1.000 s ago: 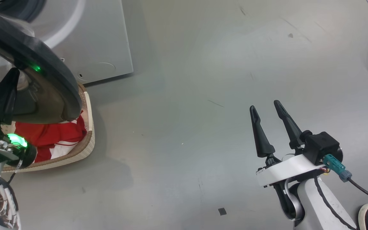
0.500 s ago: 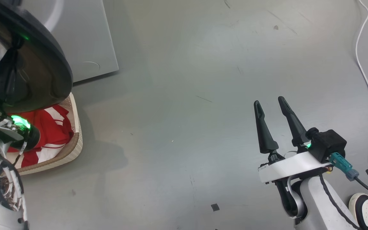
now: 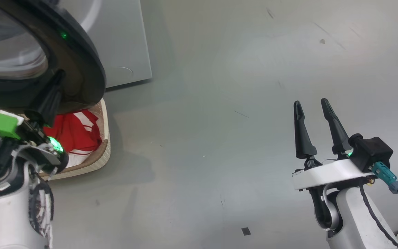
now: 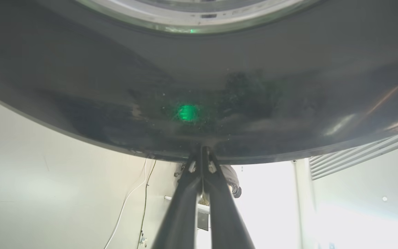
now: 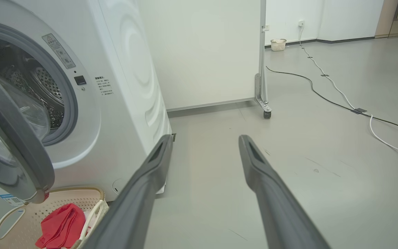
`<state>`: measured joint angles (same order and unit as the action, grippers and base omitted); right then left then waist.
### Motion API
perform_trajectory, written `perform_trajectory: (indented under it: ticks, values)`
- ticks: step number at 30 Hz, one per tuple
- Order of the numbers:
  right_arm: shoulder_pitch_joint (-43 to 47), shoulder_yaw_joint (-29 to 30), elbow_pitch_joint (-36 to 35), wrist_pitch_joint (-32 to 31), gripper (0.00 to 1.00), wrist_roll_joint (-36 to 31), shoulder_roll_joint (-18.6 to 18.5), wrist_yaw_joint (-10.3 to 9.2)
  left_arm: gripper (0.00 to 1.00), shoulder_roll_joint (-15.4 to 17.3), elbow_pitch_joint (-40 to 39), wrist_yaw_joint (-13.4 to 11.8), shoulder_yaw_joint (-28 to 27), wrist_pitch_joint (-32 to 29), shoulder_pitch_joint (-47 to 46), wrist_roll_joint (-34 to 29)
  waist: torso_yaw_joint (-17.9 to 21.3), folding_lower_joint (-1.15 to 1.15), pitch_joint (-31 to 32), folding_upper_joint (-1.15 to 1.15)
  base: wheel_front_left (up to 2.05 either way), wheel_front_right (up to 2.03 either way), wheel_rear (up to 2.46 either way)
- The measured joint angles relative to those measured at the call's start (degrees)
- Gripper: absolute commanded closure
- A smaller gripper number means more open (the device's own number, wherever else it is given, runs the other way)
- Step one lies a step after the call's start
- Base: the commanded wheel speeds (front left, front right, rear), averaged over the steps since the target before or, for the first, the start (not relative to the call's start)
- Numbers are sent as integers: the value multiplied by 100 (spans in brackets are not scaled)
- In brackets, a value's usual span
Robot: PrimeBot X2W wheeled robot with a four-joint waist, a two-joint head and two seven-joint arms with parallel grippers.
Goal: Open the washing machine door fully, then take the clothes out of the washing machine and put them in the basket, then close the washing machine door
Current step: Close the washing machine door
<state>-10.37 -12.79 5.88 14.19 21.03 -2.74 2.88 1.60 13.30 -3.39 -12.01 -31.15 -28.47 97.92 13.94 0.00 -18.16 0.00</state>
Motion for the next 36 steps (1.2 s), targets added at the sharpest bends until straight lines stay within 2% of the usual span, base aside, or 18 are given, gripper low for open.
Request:
perform_trajectory:
  ticks: [8, 12, 18, 22, 27, 32, 36]
  values:
    - [14, 191, -12, 0, 0, -70, -3, 8, 100, 66, 73, 631, 579, -21, 700, -890, -430, 0, 218, 0, 0, 0, 0]
    - [35, 309, -21, 0, 0, -96, -45, 21, 100, 364, 13, 955, 803, 200, 886, -1644, -687, 0, 330, 0, 0, 0, 0]
    - [73, 399, -55, 3, 0, -169, -111, 57, 100, 844, -169, 1029, 983, 888, 1134, -2943, -1097, 0, 488, 0, 0, 0, 0]
    - [146, 430, -65, 9, 0, -210, -113, 58, 100, 877, -304, 1031, 1048, 1382, 1296, -3401, -1349, 0, 592, 0, 0, 0, 0]
    - [161, 423, -65, 30, 0, -259, -113, 110, 100, 1118, -419, 1033, 1227, 2042, 1588, -4235, -1600, 0, 735, 0, 0, 0, 0]
    - [193, 399, -64, 31, 0, -261, -110, 122, 100, 1217, -706, 1033, 1517, 2663, 1825, -4759, -1746, 0, 873, 0, 0, 0, 0]
    - [248, 385, -64, 31, 0, -302, -107, 158, 100, 1415, -878, 1033, 1807, 3163, 1981, -5255, -1796, 0, 927, 0, 0, 0, 0]
